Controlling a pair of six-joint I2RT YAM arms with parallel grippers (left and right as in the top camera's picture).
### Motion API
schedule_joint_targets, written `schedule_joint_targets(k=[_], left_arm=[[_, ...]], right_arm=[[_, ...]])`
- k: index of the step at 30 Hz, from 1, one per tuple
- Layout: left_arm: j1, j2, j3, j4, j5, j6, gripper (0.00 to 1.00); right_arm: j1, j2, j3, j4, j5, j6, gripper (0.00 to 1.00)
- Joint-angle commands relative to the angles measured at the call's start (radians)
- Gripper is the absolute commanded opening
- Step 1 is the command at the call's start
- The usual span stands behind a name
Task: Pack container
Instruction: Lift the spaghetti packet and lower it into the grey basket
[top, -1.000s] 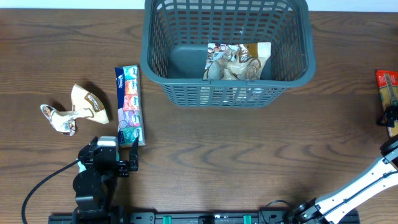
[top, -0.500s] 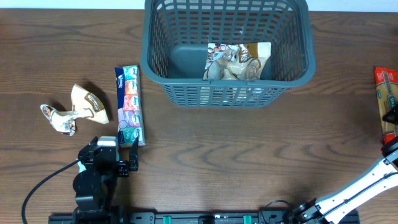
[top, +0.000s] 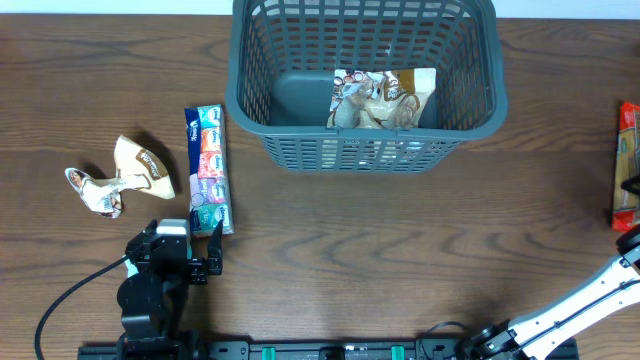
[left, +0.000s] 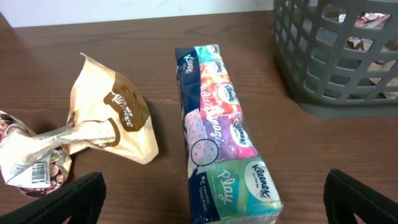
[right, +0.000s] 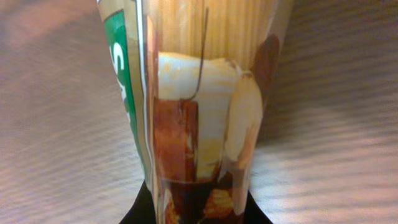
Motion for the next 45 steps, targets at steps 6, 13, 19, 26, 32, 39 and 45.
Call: schedule_joint_targets(k=[6, 13, 19, 26, 32, 39, 45], left_arm=[[0.006, -0.007, -0.014, -0.016, 0.007, -0.013, 0.99], [0.006, -0.007, -0.014, -0.016, 0.007, -0.013, 0.99], [0.006, -0.007, -0.014, -0.016, 0.008, -0.013, 0.99], [0.006, -0.007, -0.014, -0.016, 0.008, -0.013, 0.99], [0.006, -0.007, -0.014, -0.016, 0.007, -0.013, 0.99], [0.006, -0.007, -0.014, -0.016, 0.007, -0.013, 0.99], [0.006, -0.007, -0.014, -0.016, 0.007, -0.013, 0.99]], right_arm=[[0.154, 0.055, -0.022, -0.027, -0.187, 0.025, 0.02], [0.325, -0.032, 0.065, -0.029, -0.184, 0.038, 0.01], [0.423, -0.151, 0.225, -0.034, -0.184, 0.117, 0.01], [0.446, -0.348, 0.384, -0.044, -0.227, 0.201, 0.01], [0.456, -0.544, 0.416, -0.002, -0.422, 0.253, 0.01], [0.549, -0.653, 0.416, 0.077, -0.577, 0.272, 0.01], [0.686, -0.638, 0.415, 0.107, -0.607, 0.237, 0.01]])
